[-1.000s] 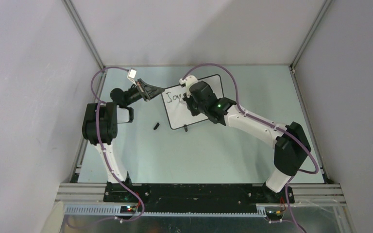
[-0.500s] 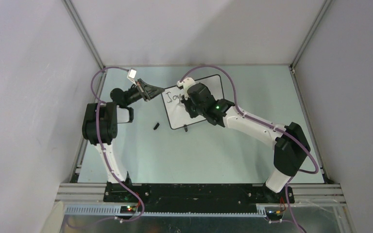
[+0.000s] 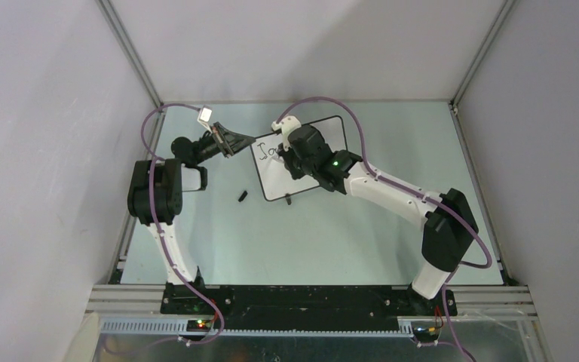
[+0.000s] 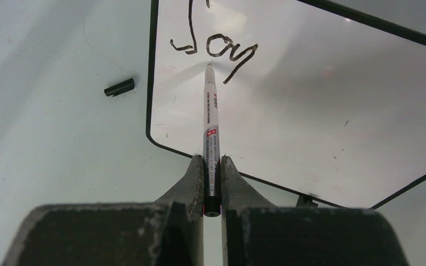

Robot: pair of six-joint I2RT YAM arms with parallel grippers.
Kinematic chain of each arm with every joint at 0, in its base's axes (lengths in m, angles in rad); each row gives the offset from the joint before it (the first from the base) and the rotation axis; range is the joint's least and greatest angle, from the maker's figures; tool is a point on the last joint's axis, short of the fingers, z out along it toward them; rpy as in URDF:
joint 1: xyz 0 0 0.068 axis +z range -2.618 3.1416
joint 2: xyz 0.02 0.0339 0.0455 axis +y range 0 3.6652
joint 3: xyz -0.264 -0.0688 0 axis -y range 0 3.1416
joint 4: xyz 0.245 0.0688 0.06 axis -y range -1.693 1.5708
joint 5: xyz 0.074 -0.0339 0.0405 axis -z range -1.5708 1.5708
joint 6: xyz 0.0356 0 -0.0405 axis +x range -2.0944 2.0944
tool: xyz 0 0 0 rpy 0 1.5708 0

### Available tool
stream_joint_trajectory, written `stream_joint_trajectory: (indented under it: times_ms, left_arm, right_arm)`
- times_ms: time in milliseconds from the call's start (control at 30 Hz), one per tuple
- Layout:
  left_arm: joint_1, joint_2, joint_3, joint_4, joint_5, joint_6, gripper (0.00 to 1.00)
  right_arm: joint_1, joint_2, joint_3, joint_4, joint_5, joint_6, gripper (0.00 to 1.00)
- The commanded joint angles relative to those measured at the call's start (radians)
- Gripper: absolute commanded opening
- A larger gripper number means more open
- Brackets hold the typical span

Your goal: Write a sentence on the whiteboard

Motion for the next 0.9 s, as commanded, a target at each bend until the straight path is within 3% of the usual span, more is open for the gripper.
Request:
stream_joint_trajectory:
  times_ms: [0,867]
  left_arm:
    - [0.001,-0.012,0.02,0.073,0.025,-0.007,0.0]
    - [0.001,-0.013,0.021,0.073,0.025,-0.007,0.0]
  right_arm:
    - [0.006,-0.026,0.02,0.01,0.003,-0.013,0.0]
    - [-0.007,0.0,-0.019,-0.001,0.028,-0.005,0.0]
